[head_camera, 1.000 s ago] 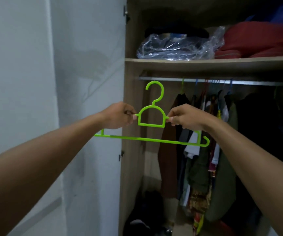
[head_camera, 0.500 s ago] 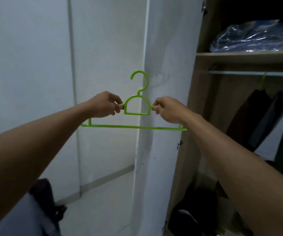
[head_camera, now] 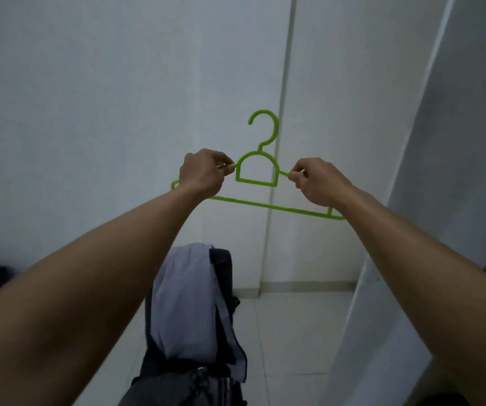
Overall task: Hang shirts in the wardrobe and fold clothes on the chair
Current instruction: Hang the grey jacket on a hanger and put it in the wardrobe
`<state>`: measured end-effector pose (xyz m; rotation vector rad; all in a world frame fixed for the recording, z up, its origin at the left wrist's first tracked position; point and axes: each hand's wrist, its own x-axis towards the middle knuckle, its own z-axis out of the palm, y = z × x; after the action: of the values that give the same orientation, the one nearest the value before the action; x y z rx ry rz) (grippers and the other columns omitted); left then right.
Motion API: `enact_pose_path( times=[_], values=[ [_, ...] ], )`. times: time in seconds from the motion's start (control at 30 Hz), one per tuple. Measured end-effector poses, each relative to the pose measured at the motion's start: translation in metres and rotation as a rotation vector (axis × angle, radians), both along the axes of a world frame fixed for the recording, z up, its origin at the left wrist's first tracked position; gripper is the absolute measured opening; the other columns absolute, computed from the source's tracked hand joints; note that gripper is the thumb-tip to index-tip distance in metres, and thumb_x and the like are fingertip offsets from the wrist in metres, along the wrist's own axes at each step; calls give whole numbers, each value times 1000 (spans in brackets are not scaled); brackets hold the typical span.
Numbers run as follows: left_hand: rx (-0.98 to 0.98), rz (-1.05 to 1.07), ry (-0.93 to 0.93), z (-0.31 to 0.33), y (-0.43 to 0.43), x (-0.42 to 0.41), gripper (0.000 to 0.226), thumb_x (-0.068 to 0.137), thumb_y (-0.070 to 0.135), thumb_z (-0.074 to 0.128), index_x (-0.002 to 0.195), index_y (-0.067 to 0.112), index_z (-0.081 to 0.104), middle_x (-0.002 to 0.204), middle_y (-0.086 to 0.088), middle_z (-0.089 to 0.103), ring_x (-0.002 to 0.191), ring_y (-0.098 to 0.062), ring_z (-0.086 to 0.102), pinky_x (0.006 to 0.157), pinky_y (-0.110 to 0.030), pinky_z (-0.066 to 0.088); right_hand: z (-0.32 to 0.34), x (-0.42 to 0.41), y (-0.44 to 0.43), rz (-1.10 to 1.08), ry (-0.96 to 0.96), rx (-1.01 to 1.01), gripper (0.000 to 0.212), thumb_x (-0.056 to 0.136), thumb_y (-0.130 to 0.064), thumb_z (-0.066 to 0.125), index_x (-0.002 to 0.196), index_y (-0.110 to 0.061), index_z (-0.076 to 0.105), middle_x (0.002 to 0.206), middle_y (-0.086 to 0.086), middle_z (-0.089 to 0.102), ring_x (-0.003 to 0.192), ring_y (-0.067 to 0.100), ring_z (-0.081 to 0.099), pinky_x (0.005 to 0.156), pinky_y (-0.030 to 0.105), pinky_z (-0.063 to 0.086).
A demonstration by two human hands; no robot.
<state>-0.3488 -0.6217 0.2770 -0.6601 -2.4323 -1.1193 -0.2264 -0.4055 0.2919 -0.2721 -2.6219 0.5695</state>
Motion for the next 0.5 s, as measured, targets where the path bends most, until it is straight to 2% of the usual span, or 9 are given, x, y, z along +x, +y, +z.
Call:
enact_pose_path(
  times=[0.13, 0.23, 0.37, 0.5],
  values=[
    [31, 14, -88, -23, -40, -6, 22, 92, 36, 70, 109, 24, 76, 115, -1, 71, 105, -18, 62, 82, -28, 42, -19, -21, -30, 124, -64, -34, 25, 102, -41, 54, 110, -22, 67, 105, 2, 63, 98, 23, 58, 81, 32, 40],
    [32, 46, -106, -39, -62, -20, 21, 92, 36, 70, 109, 24, 76, 115, -1, 71, 100, -18, 61, 82, -28, 43, -32, -42, -50, 177, -81, -35, 22, 103, -38, 54, 109, -22, 68, 100, 1, 66, 95, 23, 61, 74, 32, 41],
    [13, 58, -136, -54, -81, -47, 20, 91, 35, 71, 108, 24, 76, 113, -1, 72, 100, -18, 63, 82, -29, 45, -48, -69, -72, 203, -76, -55, 20, 102, -40, 53, 111, -28, 67, 88, -3, 63, 88, 19, 63, 63, 29, 41],
    [-20, 48, -130, -73, -86, -72, 24, 91, 37, 70, 109, 22, 75, 118, -1, 71, 104, -19, 63, 82, -29, 44, -61, -95, -83, 159, -60, -73, 18, 103, -32, 54, 105, -22, 68, 92, 0, 66, 87, 20, 62, 64, 28, 41]
  ],
)
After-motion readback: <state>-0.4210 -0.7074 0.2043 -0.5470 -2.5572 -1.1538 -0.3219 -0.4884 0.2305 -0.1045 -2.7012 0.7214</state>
